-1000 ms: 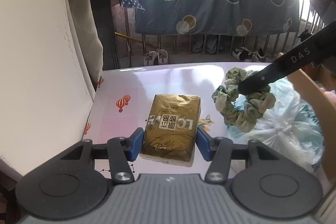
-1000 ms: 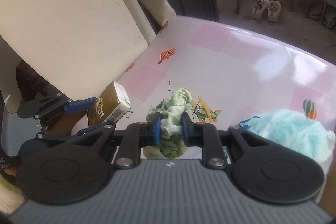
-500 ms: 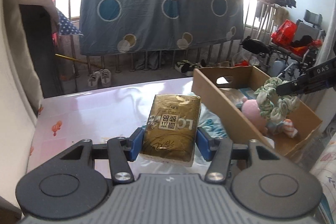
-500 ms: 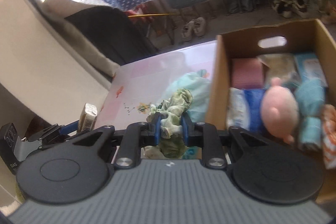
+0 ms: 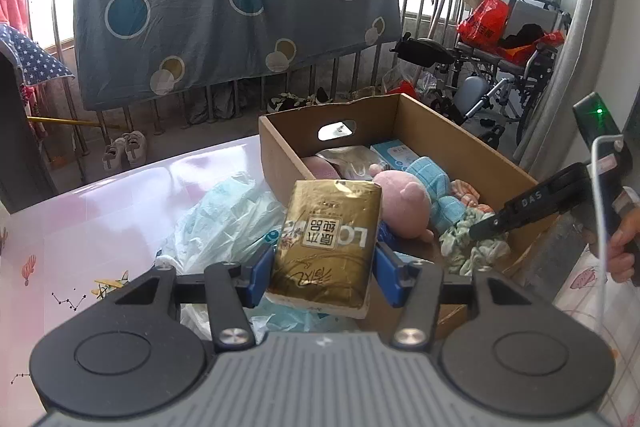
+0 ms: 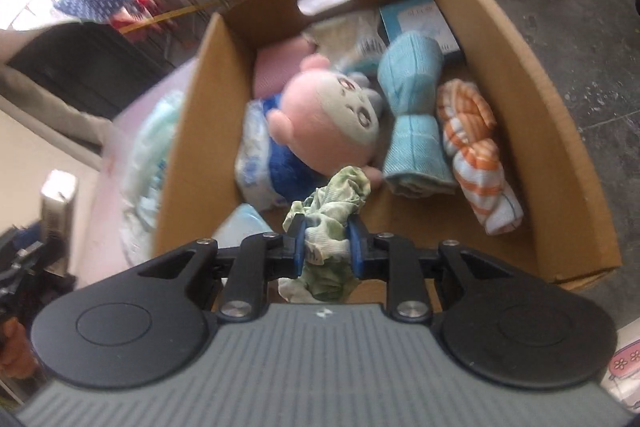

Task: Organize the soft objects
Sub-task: 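Carry the scrunchie and tissue pack into the box and open both tools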

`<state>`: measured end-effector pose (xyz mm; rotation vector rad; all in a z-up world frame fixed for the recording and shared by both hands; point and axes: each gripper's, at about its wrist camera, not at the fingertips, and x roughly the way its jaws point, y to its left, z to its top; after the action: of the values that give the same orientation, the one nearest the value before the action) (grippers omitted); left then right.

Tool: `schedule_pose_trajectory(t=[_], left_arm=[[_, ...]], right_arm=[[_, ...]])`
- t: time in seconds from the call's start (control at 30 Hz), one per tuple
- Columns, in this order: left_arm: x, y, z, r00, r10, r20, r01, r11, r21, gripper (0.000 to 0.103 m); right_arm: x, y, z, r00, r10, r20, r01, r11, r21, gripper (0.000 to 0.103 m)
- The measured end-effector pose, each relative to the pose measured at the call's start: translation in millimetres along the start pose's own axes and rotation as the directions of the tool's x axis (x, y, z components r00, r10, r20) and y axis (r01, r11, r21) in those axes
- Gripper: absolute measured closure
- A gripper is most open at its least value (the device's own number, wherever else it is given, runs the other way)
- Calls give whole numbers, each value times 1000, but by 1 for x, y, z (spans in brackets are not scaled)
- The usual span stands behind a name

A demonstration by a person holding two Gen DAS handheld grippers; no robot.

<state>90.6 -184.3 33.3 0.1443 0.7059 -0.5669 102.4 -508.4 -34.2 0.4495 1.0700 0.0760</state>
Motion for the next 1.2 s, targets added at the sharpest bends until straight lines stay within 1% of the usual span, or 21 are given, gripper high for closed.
schedule_pose_trajectory(t=[0.03, 0.1, 0.13, 0.17, 0.2, 0.23, 0.27, 0.33, 0.5, 0.6, 0.67, 0.77, 0.9, 0.93, 0.97, 1.03, 1.1, 1.2], left_arm=[[3, -4, 2, 1000, -3, -6, 3, 1000, 7, 48], [10, -9, 4, 1000, -8, -16, 8, 1000, 16, 48], [13, -12, 4, 1000, -11, -21, 11, 1000, 22, 48], [17, -16, 6, 1000, -14, -26, 15, 1000, 27, 48], [21, -18, 8, 999, -17, -31, 18, 999, 32, 48], [25, -21, 9, 999, -21, -37, 23, 999, 36, 48], [29, -24, 10, 999, -26, -42, 28, 999, 41, 48], [36, -30, 13, 998, -38, -52, 41, 998, 53, 48], [59, -49, 23, 992, -87, -90, 94, 992, 82, 48], [76, -67, 30, 983, -128, -128, 141, 985, 95, 48], [91, -79, 35, 973, -159, -166, 177, 979, 98, 48], [116, -98, 43, 953, -208, -222, 227, 972, 66, 48], [147, -120, 50, 928, -274, -251, 283, 959, 0, 44], [155, -125, 49, 922, -284, -263, 290, 957, -17, 38], [162, -128, 48, 917, -287, -278, 290, 957, -32, 35], [169, -130, 45, 909, -289, -301, 284, 957, -59, 35], [166, -129, 42, 909, -290, -300, 282, 957, -73, 35], [152, -121, 41, 920, -273, -281, 265, 962, -67, 35]], right_arm=[[9, 0, 0, 999, -8, -36, 7, 1000, -14, 79], [25, -2, -1, 994, 14, -107, -16, 1000, -18, 75], [29, -3, -2, 991, 41, -131, -42, 999, -7, 70], [31, -4, -2, 986, 76, -151, -76, 997, 2, 61], [31, -4, -3, 983, 102, -153, -102, 995, 6, 56], [29, -4, -3, 981, 126, -148, -126, 992, 11, 47], [26, -6, -2, 978, 151, -142, -150, 988, 19, 42], [21, -10, 1, 976, 182, -119, -179, 983, 39, 37], [-16, -20, 3, 981, 195, -12, -194, 980, 54, 36], [-41, -26, 0, 979, 192, 73, -196, 979, 55, 34], [-61, -30, -2, 976, 172, 131, -181, 982, 56, 32], [-84, -36, -7, 968, 151, 198, -167, 983, 69, 30], [-106, -47, -17, 954, 145, 261, -176, 979, 101, 30], [-109, -50, -20, 952, 139, 273, -175, 978, 110, 29], [-110, -52, -24, 951, 134, 278, -172, 978, 118, 28], [-112, -56, -33, 952, 124, 281, -167, 976, 137, 28], [-114, -62, -44, 952, 120, 281, -169, 973, 159, 28], [-118, -67, -59, 948, 120, 293, -180, 966, 185, 28]])
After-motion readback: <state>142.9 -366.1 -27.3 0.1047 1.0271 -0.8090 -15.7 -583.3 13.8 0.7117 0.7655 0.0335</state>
